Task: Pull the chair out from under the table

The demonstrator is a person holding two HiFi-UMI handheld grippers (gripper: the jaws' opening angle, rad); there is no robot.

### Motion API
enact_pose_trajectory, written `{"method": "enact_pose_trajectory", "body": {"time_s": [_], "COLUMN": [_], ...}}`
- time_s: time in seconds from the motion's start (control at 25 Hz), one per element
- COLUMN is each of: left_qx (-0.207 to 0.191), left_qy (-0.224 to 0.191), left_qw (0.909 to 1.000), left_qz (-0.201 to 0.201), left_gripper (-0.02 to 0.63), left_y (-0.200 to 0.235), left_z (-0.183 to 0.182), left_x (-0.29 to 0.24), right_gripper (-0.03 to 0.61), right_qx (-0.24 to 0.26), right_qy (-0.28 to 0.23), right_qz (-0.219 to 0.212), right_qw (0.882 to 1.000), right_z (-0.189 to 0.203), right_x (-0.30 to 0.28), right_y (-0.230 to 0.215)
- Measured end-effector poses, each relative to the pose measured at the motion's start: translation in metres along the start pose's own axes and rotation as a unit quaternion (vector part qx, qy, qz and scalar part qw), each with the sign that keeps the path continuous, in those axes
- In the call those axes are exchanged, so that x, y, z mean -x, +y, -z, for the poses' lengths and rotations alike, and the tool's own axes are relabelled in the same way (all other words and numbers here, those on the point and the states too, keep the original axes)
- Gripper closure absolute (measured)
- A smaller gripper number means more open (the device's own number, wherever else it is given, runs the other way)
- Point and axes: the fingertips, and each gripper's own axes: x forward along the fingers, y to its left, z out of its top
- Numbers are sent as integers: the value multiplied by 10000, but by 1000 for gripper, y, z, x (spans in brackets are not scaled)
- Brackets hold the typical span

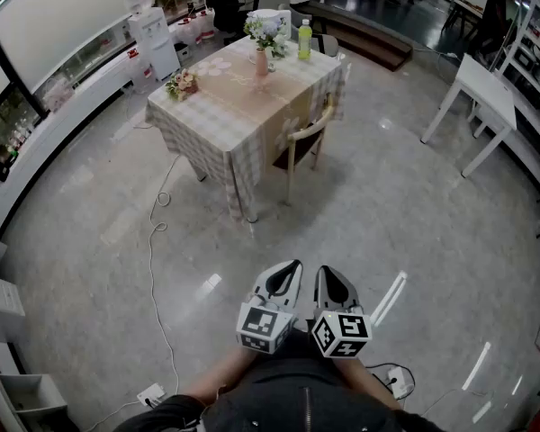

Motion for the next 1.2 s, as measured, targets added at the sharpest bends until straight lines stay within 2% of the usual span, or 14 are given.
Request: {"method": "enact_pose_trajectory", "body": {"time_s": [0.24, 0.4, 0.8, 1.2], "left_qx": [22, 29, 32, 108], "left_qy": [64, 36, 199, 309], "left_qw": [9998, 9998, 9990, 9984], "left_qz": [160, 194, 398, 457], "left_gripper": [604, 604, 604, 604], "left_y": [-5, 0, 10, 23], "left_z": [14, 14, 32, 37], "left_x": [0, 0, 8, -8], "right_gripper": [566, 566, 566, 566], "right_qx": [17, -83, -249, -350], "right_qy": [33, -118, -120, -50], "right_qz": [28, 30, 274, 478], "right_qw": [10000, 9999, 9992, 9982], "right_z": [2, 0, 20, 21], "right_x": [-3, -4, -6, -22], "right_y": [-1, 2, 9, -6]}}
